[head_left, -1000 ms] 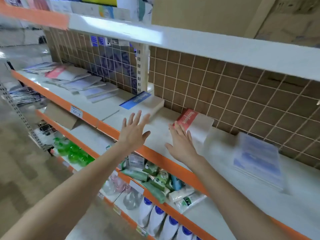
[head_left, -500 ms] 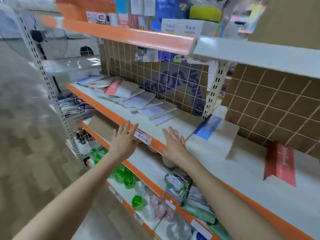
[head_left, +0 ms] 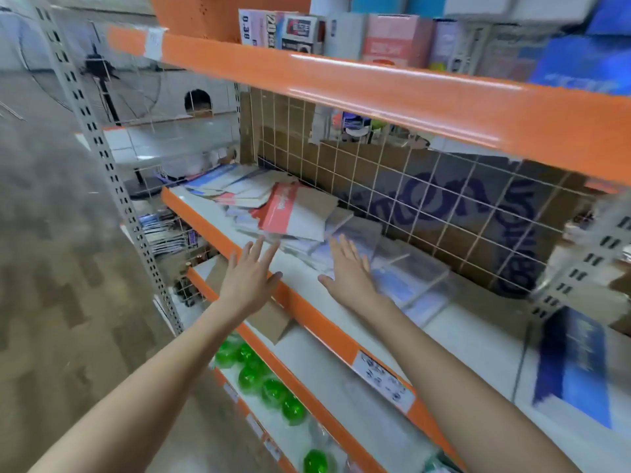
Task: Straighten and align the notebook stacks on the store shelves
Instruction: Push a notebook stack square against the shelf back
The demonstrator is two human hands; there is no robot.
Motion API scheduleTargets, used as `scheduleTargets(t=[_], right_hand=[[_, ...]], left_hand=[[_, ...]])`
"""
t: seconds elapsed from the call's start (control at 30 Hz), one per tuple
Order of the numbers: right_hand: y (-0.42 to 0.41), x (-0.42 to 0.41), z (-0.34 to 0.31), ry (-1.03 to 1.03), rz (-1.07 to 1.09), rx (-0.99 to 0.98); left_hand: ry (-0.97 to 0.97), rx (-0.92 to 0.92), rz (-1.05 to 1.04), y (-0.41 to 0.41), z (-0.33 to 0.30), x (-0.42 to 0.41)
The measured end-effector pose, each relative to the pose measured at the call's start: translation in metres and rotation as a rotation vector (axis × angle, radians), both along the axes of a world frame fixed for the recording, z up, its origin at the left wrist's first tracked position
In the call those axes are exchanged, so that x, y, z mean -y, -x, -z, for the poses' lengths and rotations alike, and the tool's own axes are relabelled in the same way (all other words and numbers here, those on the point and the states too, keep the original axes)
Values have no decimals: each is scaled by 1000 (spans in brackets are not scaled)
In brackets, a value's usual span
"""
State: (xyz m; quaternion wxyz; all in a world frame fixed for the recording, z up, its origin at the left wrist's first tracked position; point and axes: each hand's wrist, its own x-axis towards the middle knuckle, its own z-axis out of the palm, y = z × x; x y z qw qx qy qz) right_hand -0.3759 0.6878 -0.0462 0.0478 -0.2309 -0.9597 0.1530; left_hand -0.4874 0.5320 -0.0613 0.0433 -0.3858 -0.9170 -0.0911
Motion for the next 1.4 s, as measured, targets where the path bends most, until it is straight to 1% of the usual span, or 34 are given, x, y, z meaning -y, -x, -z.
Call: scheduleTargets(t=[0.1,0.2,0.33,0.43,0.5,0.73,0.87,1.0,1.13,1.3,1.4], right_hand=[[55,-12,-2,-5,3,-23],[99,-23,2,-35,36,-17],[128,-32,14,12,49,38],[144,-39,20,76,46,63],[149,-39,22,81,60,93],[141,-10,29,3,226,129],[129,14,25,-24,254,196],[104,40,28,-121,289,220],[96,55,27,-313,346,179],[98,74,23,-339,409,145],[96,85,23,-343,406,135]], left_hand=[[38,-5,44,49,-7,-21],[119,-54,134,91,-8,-42],[193,-57,221,124,-1,-63],[194,-49,304,145,5,-71],[197,-18,357,153,8,-72],[220,-89,444,151,7,-62],[208,-122,476,138,7,-48],[217,-201,532,119,7,-34],[215,-195,624,96,4,-21],[209,-216,655,95,-3,-8],[211,-226,642,98,-5,-2]])
